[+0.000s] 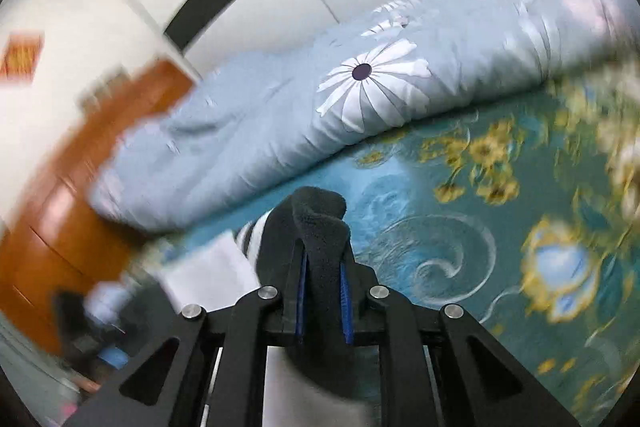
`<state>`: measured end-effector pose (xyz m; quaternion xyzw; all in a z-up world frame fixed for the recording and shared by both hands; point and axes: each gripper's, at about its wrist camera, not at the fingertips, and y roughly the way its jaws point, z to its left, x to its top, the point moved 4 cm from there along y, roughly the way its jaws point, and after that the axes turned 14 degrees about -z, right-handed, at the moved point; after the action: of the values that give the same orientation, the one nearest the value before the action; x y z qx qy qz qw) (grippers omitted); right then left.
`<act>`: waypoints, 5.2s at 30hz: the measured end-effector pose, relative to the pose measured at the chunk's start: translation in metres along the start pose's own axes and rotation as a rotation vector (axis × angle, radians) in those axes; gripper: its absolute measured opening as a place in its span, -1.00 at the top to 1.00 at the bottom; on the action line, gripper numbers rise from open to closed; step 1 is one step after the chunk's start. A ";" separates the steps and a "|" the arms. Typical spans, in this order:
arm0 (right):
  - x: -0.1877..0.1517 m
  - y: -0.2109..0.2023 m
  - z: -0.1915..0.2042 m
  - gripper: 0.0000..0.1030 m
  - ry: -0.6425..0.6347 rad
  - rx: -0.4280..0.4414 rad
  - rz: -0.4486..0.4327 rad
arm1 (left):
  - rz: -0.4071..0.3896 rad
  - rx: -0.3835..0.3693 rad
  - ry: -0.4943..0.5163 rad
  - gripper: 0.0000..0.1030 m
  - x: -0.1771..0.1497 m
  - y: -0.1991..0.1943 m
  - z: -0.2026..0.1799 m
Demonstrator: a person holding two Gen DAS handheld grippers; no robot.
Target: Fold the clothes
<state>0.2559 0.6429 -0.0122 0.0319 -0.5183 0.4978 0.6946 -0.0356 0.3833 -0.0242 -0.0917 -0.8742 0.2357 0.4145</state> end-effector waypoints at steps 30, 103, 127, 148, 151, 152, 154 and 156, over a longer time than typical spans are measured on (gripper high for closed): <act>-0.068 -0.069 0.085 -0.10 0.509 -0.056 -0.400 | -0.176 0.546 -0.570 -0.40 -0.034 -0.200 0.238; -0.065 -0.077 -0.024 -0.10 0.533 -0.091 -0.324 | -0.113 0.489 0.557 0.59 -0.001 0.036 -0.118; -0.057 -0.089 -0.034 -0.10 0.516 -0.041 -0.362 | 0.221 0.020 0.355 0.00 -0.089 0.090 -0.203; -0.095 -0.002 0.034 0.63 0.316 0.096 -0.036 | -0.017 0.532 0.142 -0.33 -0.046 -0.008 0.007; -0.086 -0.015 0.035 0.68 0.342 0.158 -0.096 | -0.031 0.519 0.143 -0.34 -0.045 -0.013 0.003; -0.081 -0.023 0.036 0.68 0.344 0.173 -0.130 | -0.037 0.511 0.146 -0.34 -0.042 -0.013 0.003; -0.072 -0.036 0.033 0.68 0.332 0.160 -0.183 | -0.031 0.488 0.151 -0.39 -0.041 -0.011 0.000; -0.066 -0.045 0.029 0.68 0.302 0.108 -0.206 | -0.016 0.471 0.156 -0.47 -0.042 -0.006 0.000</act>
<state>0.2707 0.5604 -0.0276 0.0468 -0.3746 0.4504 0.8091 -0.0088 0.3630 -0.0493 -0.0034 -0.7611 0.4218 0.4927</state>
